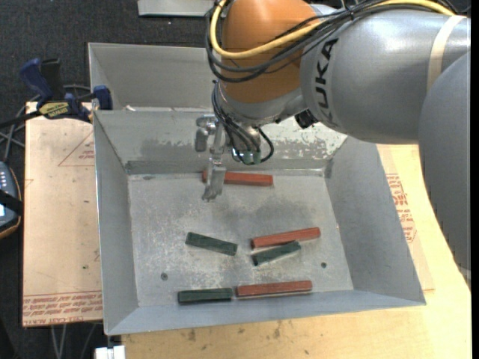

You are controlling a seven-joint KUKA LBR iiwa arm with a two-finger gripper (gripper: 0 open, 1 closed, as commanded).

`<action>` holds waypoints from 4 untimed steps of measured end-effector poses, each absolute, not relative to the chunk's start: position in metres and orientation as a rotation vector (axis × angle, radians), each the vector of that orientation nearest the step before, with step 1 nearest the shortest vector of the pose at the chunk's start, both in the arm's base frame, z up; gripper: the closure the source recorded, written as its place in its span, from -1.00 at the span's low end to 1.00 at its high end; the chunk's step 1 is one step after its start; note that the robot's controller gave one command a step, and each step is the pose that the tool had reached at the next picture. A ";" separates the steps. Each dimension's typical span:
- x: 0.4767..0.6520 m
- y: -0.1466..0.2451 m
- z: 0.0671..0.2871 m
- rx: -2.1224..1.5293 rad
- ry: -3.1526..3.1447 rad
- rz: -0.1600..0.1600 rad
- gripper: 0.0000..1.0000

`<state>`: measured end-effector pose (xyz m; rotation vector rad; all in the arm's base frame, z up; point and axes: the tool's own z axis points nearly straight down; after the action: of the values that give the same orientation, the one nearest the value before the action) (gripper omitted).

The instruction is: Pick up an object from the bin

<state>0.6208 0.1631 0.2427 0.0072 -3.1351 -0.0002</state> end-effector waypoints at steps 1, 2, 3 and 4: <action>0.622 0.162 0.248 0.001 -3.144 -0.003 -1.00; 0.591 0.144 0.169 0.034 -3.145 -0.004 -1.00; 0.568 0.119 0.151 0.131 -3.131 0.001 -1.00; 0.563 0.123 0.154 -0.247 -3.134 -0.002 -1.00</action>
Offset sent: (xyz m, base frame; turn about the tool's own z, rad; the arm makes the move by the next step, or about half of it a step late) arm -0.0700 -0.0442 -0.1727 -0.0443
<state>0.5632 0.1229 0.1539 -0.2469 -3.1335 -0.0017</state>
